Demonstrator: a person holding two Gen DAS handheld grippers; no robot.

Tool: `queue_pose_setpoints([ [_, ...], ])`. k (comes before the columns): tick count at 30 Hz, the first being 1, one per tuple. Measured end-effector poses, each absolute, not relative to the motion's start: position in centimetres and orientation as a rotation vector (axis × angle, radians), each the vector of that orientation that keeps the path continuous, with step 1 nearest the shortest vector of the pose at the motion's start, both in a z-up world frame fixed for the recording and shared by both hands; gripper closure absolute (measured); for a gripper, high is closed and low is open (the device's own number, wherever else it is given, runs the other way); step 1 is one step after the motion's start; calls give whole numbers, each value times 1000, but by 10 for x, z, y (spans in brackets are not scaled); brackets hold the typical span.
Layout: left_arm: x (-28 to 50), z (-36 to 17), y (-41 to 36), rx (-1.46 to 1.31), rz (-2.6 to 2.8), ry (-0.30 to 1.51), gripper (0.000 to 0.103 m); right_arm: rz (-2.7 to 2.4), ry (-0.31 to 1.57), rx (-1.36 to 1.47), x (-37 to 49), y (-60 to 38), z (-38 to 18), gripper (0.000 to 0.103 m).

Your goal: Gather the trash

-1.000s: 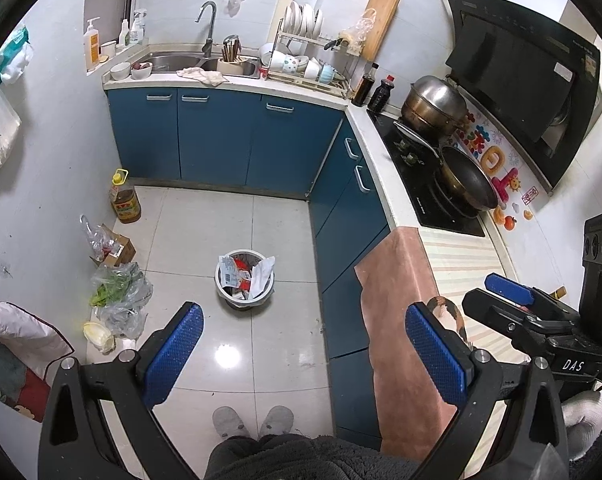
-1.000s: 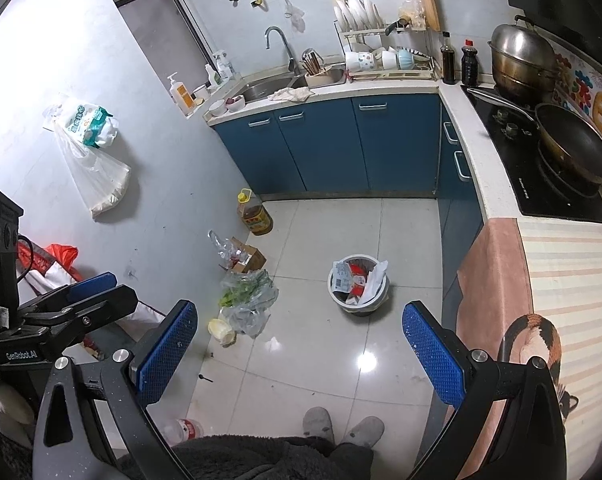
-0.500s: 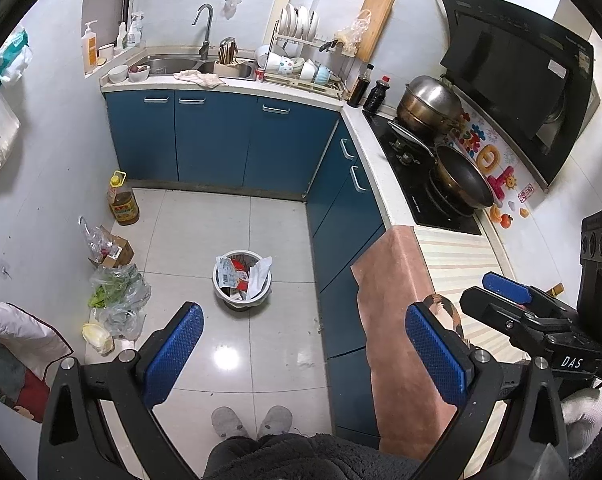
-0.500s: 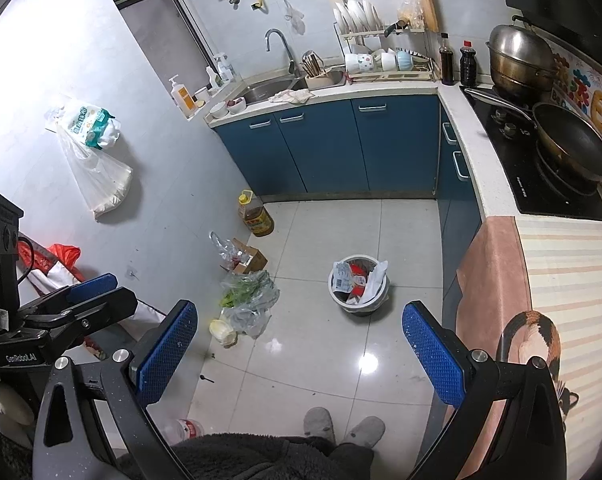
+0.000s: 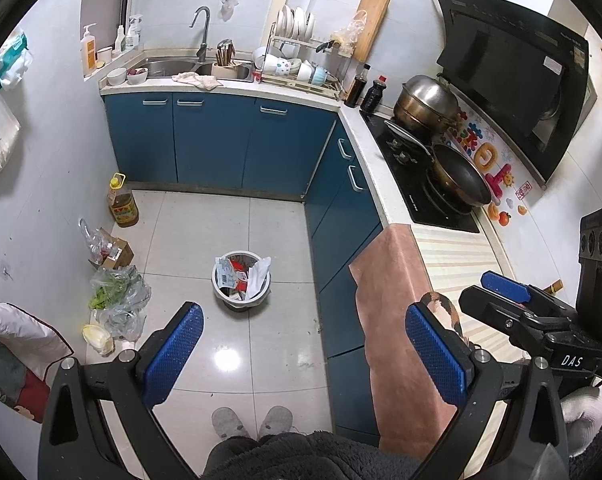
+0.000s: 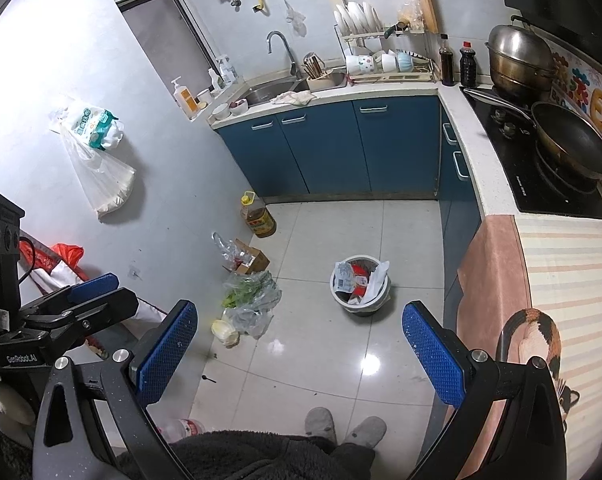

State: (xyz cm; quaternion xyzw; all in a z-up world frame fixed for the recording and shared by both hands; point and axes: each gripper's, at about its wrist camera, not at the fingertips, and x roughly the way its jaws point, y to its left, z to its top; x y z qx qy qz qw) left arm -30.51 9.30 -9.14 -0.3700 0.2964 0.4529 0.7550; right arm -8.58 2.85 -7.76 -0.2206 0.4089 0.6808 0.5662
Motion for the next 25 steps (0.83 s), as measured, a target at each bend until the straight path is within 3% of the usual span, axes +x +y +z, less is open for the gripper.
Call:
queue_pose_setpoints([
  [25,-310,-87,82,-809,982,643,0,1611,979,-525,-97,24,-78,0],
])
